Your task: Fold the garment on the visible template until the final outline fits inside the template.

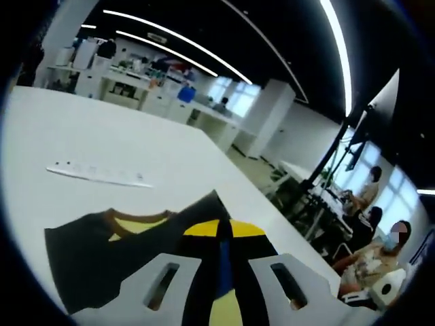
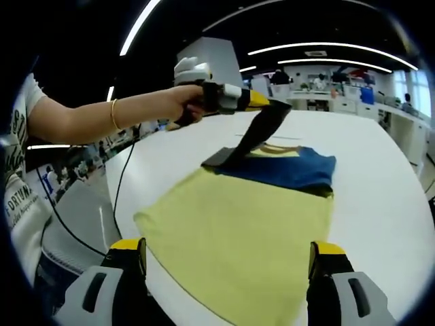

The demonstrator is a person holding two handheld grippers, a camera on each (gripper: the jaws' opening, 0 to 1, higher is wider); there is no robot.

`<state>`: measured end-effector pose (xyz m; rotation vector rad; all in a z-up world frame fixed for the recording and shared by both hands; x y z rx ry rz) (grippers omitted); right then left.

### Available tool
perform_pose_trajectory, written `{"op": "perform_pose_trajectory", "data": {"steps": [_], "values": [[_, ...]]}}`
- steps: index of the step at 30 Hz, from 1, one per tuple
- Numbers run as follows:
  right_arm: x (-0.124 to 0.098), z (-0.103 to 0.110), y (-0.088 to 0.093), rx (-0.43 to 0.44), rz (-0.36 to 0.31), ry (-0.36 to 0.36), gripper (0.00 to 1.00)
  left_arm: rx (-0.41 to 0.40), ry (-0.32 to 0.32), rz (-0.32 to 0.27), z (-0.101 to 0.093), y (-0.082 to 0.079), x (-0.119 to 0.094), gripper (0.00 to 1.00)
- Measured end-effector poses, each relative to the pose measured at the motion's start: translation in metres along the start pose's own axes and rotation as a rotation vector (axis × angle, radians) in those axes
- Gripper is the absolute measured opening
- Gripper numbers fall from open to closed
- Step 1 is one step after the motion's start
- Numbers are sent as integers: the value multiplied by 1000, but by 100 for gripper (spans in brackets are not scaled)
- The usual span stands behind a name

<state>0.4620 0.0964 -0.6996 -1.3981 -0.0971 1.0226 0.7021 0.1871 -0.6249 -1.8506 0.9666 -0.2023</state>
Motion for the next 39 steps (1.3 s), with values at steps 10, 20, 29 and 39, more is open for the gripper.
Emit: {"op": "perform_pose_trajectory", "data": {"steps": [10,20,29,39], "values": [[-3,-6,2,8,0,15,98,42,23,75,-19,23,24,1],[-8,-14,1,23,-15,37,98,94,-31,143,-17,57,41,1],[-15,-21,2,36,-35,60,98,134,-27,218,-26,99,58,2],[-12,-22,4,45,-35,53,99,200,96,275,-37,115,60,19]]}}
Point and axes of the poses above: the point that each gripper's makers call its tool centre point, and the gripper's own axes: x roughly forward along the fingers, z roughly to its left, y roughly out of its underside, the point moved 3 cm from there along -x, roughly backward along the fingers, and after that the axes turned 1 degree about -z, right-handed, at the moved point
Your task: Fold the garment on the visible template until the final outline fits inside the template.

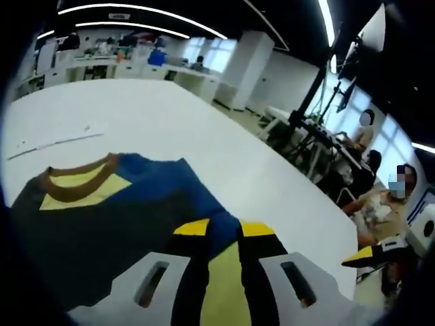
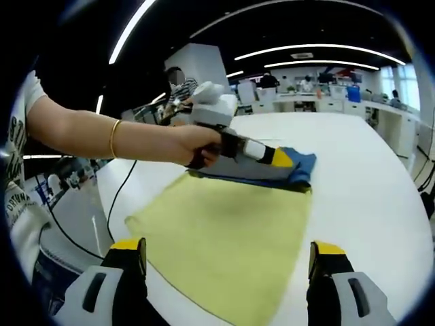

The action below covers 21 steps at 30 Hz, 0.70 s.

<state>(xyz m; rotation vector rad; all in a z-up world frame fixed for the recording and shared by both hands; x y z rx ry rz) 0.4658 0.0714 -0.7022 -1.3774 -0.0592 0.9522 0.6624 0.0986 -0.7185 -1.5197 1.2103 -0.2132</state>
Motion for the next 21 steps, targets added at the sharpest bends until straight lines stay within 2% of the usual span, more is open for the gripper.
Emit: {"op": "perform_pose_trajectory", "data": {"steps": [5,14,21], "values": [[1,2,1,-8,12,-16,99,75,31,-32,-5,-10,-7,43],[5,6,0,-36,37,-43,99,132,65,-76,-4,-13,-25,65],[7,9,-1,-63,52,-77,99,158,90,-114,-8,-13,-48,82]]}}
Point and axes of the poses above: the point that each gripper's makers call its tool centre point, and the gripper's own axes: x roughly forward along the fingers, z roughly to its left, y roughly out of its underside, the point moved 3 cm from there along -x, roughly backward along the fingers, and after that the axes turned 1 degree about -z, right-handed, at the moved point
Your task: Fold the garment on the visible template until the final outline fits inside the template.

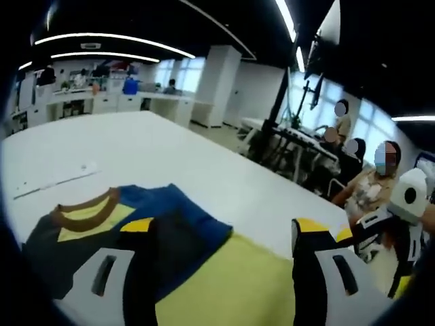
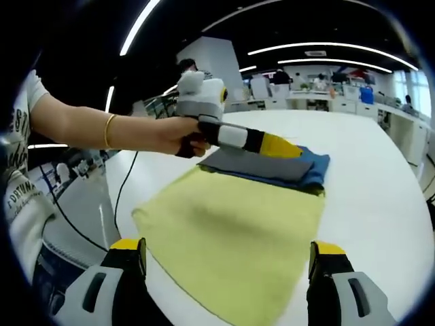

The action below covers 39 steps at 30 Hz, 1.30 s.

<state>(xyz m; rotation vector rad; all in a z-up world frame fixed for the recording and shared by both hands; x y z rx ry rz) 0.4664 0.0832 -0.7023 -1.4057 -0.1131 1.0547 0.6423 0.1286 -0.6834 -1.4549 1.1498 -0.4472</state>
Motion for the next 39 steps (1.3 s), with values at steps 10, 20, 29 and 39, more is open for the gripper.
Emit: {"op": "perform_pose_trajectory", "data": {"steps": [10,20,29,39], "values": [[2,9,5,-67,63,-58,99,42,-6,-5,4,7,-34,92],[0,14,11,-123,150,-132,99,54,13,13,7,25,-68,95],[0,11,19,-175,237,-177,99,59,68,47,-3,48,-98,95],[-3,3,27,-255,308,-195,94,96,105,98,-11,76,-132,93]]}}
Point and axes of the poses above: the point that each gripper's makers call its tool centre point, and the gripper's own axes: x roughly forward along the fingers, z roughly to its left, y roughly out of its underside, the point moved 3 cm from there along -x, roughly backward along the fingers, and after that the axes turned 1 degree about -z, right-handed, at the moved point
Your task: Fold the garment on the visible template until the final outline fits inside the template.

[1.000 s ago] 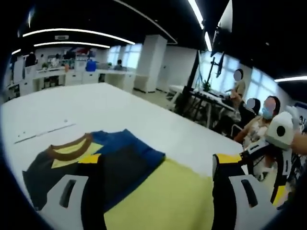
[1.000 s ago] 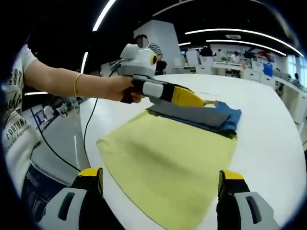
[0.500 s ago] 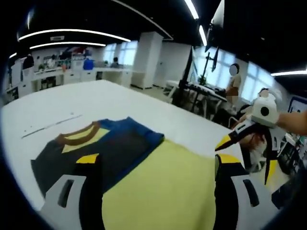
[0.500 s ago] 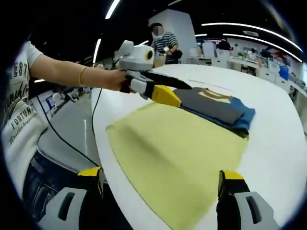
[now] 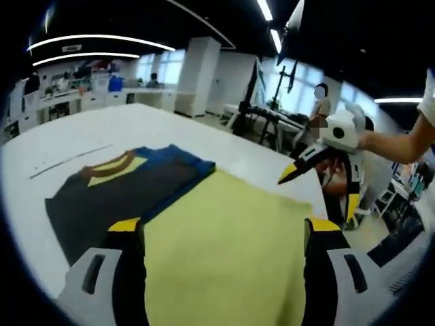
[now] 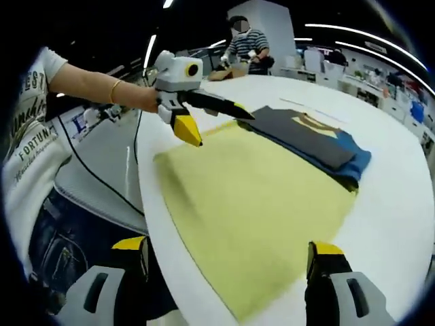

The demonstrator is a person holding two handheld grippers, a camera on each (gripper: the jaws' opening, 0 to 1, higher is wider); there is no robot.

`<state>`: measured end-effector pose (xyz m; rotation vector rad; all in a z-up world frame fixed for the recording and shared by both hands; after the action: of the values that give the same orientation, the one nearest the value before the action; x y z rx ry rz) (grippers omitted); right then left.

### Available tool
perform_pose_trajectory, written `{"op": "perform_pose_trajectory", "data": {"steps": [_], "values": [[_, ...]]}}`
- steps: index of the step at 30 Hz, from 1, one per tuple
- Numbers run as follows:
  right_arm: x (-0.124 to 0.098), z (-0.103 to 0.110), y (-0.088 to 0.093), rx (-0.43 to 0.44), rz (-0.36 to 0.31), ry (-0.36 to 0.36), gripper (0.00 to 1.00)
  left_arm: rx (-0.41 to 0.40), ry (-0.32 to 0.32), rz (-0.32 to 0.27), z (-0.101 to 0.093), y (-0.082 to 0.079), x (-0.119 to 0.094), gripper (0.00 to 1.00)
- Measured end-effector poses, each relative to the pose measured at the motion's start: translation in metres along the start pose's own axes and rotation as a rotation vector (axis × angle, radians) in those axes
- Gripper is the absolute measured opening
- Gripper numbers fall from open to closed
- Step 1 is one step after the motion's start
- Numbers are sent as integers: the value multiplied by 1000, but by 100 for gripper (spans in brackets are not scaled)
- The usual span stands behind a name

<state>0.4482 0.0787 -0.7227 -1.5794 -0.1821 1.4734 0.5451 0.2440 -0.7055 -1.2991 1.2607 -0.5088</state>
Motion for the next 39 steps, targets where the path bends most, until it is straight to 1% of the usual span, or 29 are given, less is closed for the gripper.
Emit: {"op": "perform_pose_trajectory", "data": {"steps": [1,3,5,9,12,15,19,21,23,24,29,31,32,36,39], "values": [[0,0,1,-8,5,0,94,7,3,-1,-1,2,-3,92],[0,0,2,-40,24,-5,92,19,17,16,-5,9,-10,91],[-1,1,5,-73,47,-10,88,38,22,26,-7,14,-18,89],[-1,1,10,-124,90,-11,82,65,43,74,-14,29,-35,88],[-1,1,12,-144,105,-14,81,96,53,115,-18,41,-47,85],[-2,3,13,-176,119,-22,78,90,57,136,-22,51,-57,82],[-4,3,14,-214,135,-29,72,90,51,167,-28,60,-68,76],[-5,4,15,-235,151,-36,68,89,55,178,-30,64,-73,73],[-6,3,17,-257,170,-36,62,115,54,205,-31,69,-78,71],[-6,3,19,-268,182,-38,60,112,53,207,-32,72,-81,69],[-8,6,27,-291,223,-59,48,128,54,252,-35,84,-91,63],[-8,5,31,-306,242,-57,45,138,51,293,-34,92,-97,61],[-9,5,33,-316,253,-56,44,172,38,336,-32,98,-102,60],[-10,5,39,-346,287,-57,40,159,34,360,-32,108,-110,51],[-10,5,44,-372,325,-64,39,173,6,383,-27,112,-116,50]]}}
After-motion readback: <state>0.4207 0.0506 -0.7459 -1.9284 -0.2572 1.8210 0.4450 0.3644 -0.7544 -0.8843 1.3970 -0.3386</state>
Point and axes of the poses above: the point that each gripper's makers call its tool centre point, and the gripper's own axes: x roughly forward along the fingers, z roughly to its left, y roughly out of its underside, the point moved 3 cm from there along -x, roughly backward along the fingers, and after that the axes turned 1 degree about -z, right-handed, at the moved point
